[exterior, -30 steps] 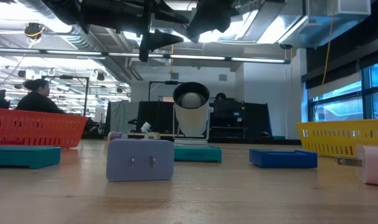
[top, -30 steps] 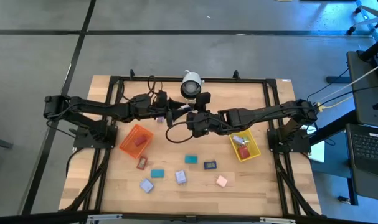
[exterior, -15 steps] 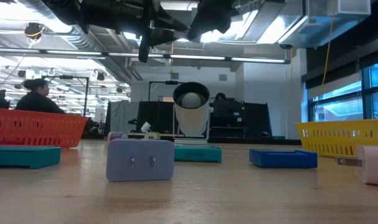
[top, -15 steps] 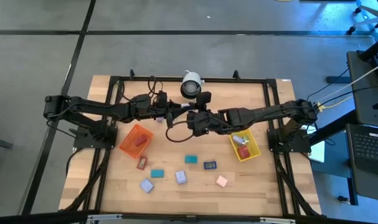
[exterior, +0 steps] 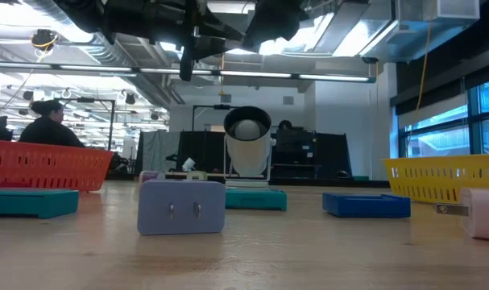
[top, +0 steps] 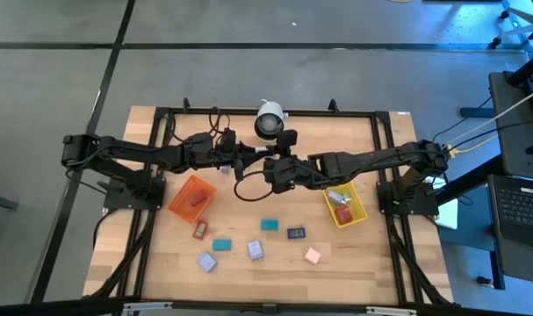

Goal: Pick & Place Office items
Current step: Put the white digital clock into the orange basket

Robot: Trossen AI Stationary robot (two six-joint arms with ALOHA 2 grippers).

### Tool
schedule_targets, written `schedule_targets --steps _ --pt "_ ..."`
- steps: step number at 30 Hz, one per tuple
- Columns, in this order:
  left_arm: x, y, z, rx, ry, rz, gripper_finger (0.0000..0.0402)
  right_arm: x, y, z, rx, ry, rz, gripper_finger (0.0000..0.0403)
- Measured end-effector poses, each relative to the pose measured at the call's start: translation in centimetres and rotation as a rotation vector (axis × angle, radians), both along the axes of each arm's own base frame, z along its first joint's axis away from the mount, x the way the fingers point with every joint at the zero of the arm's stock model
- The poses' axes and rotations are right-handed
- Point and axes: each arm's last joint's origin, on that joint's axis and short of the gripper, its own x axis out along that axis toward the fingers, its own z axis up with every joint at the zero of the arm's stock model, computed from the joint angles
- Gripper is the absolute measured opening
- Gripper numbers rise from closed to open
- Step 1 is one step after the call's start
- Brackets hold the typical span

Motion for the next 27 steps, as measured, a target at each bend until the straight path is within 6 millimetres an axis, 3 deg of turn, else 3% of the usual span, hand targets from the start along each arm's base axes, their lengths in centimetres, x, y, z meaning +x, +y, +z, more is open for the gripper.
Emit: schedule_targets --steps 8,17,22,27 --pt "0.0 -0.2 0.5 0.008 -0.042 -0.05 0.0067 0.2 0.0 0.1 0.007 -0.022 0.003 0.0264" --pt "-0.1 0.1 0.5 0.012 -0.025 -0.03 0.0065 0.0 -0.1 0.2 -0.117 0.001 -0.076 0.0277" --pt "-1.5 0.8 1.1 0.035 0.036 0.018 0.0065 -0.2 -0.1 0.2 -0.203 0.021 -0.142 0.0278" --pt "-4.8 0.7 3.3 0.097 0.045 0.054 0.0065 -0.9 -0.7 1.2 -0.272 0.006 -0.24 0.0272"
